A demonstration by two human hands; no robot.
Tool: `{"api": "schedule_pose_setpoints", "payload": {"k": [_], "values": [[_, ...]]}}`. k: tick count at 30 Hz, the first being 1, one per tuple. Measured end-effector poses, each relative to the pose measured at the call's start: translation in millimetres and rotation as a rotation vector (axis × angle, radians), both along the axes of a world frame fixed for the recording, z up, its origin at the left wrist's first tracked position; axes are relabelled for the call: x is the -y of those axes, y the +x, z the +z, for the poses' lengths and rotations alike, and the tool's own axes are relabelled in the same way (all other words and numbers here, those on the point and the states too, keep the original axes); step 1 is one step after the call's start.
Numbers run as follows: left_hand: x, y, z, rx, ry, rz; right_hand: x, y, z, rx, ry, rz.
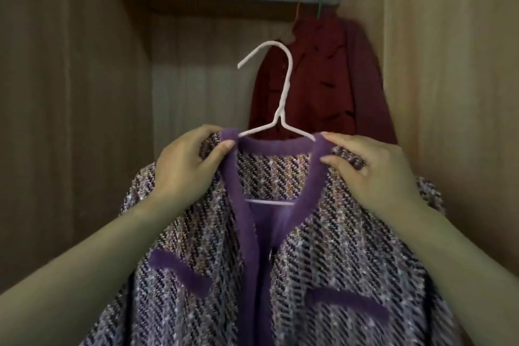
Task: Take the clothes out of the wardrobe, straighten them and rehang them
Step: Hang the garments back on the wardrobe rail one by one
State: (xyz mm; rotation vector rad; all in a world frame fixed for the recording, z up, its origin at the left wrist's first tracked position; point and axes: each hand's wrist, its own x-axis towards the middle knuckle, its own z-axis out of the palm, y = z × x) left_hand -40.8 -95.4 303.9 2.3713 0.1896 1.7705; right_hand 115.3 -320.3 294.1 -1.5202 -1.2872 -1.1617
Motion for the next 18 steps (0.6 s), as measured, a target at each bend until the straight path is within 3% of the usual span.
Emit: {"api": "schedule_pose_setpoints", "payload": {"k": [8,18], "values": [[-112,166,98,0.008,0.075,-0.074,-95,140,101,0.054,0.051,-0.154],[-213,316,192,0.068,0.132,-0.055,-180,239,202,-0.044,0.165,-0.427]]}}
